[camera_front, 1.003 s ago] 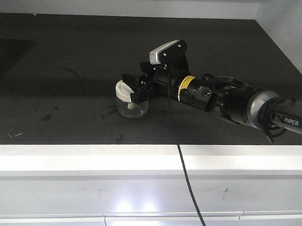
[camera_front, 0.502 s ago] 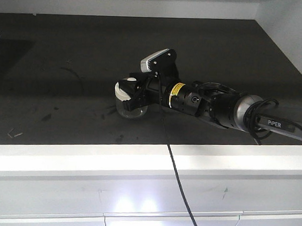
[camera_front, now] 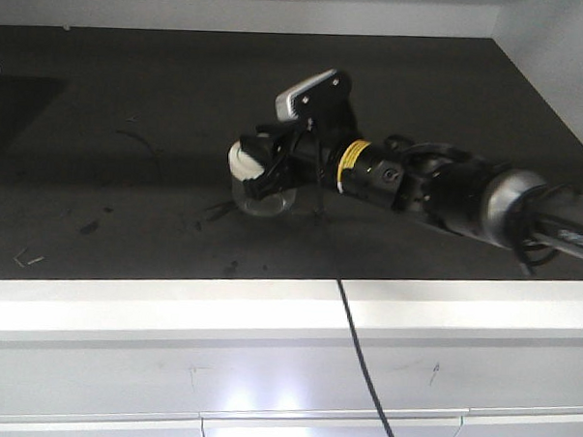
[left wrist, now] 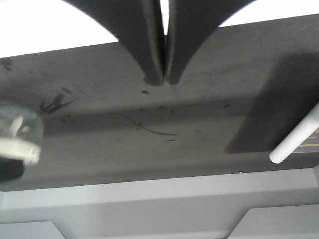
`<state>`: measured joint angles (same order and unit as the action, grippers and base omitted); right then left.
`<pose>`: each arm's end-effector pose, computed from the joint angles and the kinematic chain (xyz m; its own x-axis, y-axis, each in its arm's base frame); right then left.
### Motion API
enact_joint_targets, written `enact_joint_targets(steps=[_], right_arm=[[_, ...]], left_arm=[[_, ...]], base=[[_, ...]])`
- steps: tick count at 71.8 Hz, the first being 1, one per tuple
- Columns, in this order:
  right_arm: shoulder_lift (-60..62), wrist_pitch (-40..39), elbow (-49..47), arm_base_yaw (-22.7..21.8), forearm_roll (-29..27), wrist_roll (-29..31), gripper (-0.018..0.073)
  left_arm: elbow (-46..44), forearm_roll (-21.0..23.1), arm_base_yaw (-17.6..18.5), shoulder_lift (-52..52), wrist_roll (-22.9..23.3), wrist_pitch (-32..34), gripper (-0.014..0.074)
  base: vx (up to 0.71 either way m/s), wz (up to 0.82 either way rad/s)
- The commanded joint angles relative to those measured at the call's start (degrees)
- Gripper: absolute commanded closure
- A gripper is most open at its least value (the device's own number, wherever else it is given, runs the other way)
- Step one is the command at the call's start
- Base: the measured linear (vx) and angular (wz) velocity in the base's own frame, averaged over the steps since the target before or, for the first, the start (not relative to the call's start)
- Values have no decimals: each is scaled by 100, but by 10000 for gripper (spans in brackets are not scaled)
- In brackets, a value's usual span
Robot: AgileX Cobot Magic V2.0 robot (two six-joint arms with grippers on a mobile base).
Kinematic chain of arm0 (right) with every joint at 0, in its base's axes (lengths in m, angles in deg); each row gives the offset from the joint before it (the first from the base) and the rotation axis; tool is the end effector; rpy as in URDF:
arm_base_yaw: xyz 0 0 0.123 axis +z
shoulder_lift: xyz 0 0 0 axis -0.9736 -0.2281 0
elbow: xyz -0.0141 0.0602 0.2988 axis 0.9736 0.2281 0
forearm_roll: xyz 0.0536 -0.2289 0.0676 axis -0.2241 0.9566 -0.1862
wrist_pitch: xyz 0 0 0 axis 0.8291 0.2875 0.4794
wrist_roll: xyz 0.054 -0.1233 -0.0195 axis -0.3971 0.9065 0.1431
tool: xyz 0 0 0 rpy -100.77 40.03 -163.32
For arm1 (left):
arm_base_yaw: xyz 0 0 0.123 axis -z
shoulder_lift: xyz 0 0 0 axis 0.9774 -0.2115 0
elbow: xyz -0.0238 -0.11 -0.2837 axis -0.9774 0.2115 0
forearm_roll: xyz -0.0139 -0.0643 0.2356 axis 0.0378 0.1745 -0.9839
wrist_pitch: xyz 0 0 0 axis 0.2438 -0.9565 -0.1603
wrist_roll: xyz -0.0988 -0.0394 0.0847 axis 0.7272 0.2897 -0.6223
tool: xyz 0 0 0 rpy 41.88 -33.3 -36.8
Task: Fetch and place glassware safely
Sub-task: 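Close the right gripper on the jar's white lid and lift, then pull the held jar back out of the fume hood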
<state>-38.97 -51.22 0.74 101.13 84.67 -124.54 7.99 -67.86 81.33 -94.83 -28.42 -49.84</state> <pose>0.4200 0.2504 0.2720 -0.1037 -0.1437 -0.9842 -0.7533 0.6574 -0.0166 0.1061 -0.0060 0.2565 -0.1059 -0.0150 -0.9943 0.0553 0.9983 -0.0209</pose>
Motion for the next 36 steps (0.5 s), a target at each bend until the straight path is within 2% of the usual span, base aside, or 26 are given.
enact_joint_targets(steps=[1, 9, 21, 28, 36], right_arm=[[824, -364, -22, -51, -162, 21, 567], [1300, -603, 439, -291, -167, -174, 566], [2087, -1487, 1509, -853, 39, -560, 564], [2580, -1502, 2104, -1081, 366, -653, 563], [3145, -1461, 2716, -1147, 650, -763, 563]], left_arm=[[-151, 14, 26, -53, 46, 389, 603], [-151, 14, 26, -53, 46, 389, 603], [-151, 14, 26, -53, 46, 389, 603], [-151, 14, 26, -53, 46, 389, 603], [-151, 14, 26, -53, 46, 389, 603]], base=[[0, 0], [0, 0], [0, 0], [0, 0], [0, 0]])
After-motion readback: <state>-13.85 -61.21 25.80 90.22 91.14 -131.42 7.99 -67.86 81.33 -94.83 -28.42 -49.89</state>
